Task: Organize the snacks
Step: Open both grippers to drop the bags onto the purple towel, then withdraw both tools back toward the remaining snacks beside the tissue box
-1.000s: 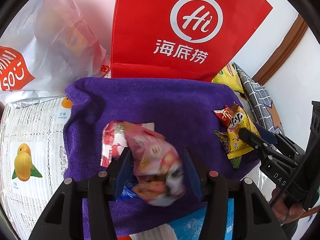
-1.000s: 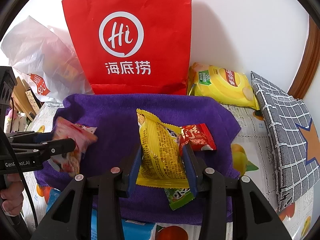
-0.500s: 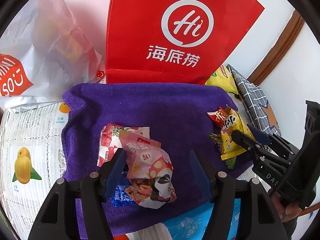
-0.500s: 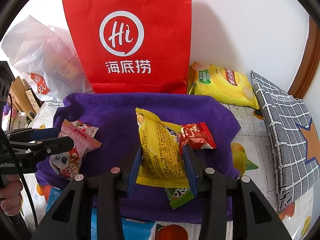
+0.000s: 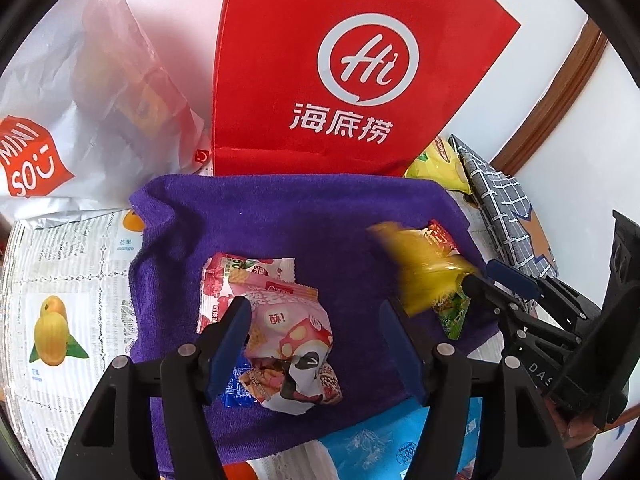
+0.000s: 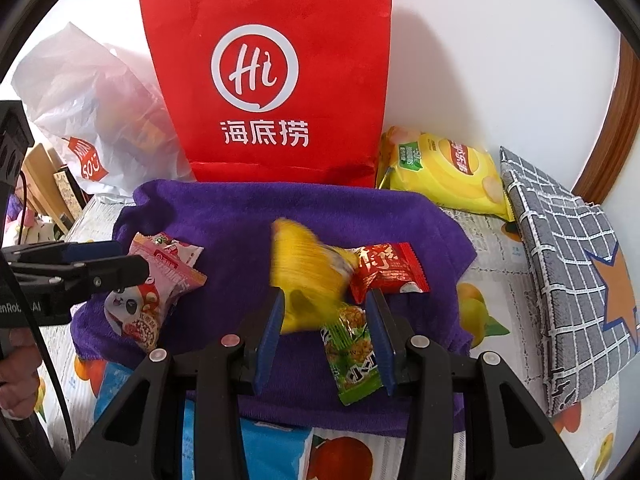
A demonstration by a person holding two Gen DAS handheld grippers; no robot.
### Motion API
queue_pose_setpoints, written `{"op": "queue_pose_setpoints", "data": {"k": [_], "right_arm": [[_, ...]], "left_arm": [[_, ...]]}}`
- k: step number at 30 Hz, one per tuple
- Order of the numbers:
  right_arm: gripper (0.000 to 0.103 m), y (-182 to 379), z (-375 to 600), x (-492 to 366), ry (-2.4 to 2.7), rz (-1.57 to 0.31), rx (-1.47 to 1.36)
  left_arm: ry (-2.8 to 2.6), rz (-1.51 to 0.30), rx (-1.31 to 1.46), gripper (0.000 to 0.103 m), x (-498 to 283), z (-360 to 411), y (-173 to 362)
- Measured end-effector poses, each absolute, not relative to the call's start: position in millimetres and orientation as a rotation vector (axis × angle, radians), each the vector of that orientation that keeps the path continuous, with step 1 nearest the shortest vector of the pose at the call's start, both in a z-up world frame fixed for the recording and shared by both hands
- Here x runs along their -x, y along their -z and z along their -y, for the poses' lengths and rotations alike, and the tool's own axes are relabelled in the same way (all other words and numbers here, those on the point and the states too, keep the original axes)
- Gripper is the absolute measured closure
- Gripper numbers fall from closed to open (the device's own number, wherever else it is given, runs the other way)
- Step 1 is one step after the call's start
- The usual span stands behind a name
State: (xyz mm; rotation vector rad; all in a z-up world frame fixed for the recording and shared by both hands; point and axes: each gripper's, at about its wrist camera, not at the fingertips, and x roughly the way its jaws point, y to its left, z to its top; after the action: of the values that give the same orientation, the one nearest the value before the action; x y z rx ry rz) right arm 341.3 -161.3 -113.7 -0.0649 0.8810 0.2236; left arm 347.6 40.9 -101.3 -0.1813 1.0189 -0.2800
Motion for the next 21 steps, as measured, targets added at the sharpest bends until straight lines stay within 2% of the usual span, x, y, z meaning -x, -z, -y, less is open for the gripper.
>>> {"op": "queue_pose_setpoints", "data": {"k": [8,11,16,21], "right_arm": [[0.060,94,172,-324,-0.208,-0.846,0.059],[0.049,87,178,-313,-0.200,-0.835,0.051],[0.047,76,189,-294,-0.185,-0.819,0.037],[0.031,66,205,-267,-0.160,-0.797,0.016]], "left_arm": [[0.272,-0.998,0.162,0.038,-334,-36,85],[0.268,-0.987,0.156,0.038,-323,-34,77],[0.258,-0.963,0.138,0.038,-302,-30,63],[0.246,-0.935,0.129,0.038,-276,-25,49]]}}
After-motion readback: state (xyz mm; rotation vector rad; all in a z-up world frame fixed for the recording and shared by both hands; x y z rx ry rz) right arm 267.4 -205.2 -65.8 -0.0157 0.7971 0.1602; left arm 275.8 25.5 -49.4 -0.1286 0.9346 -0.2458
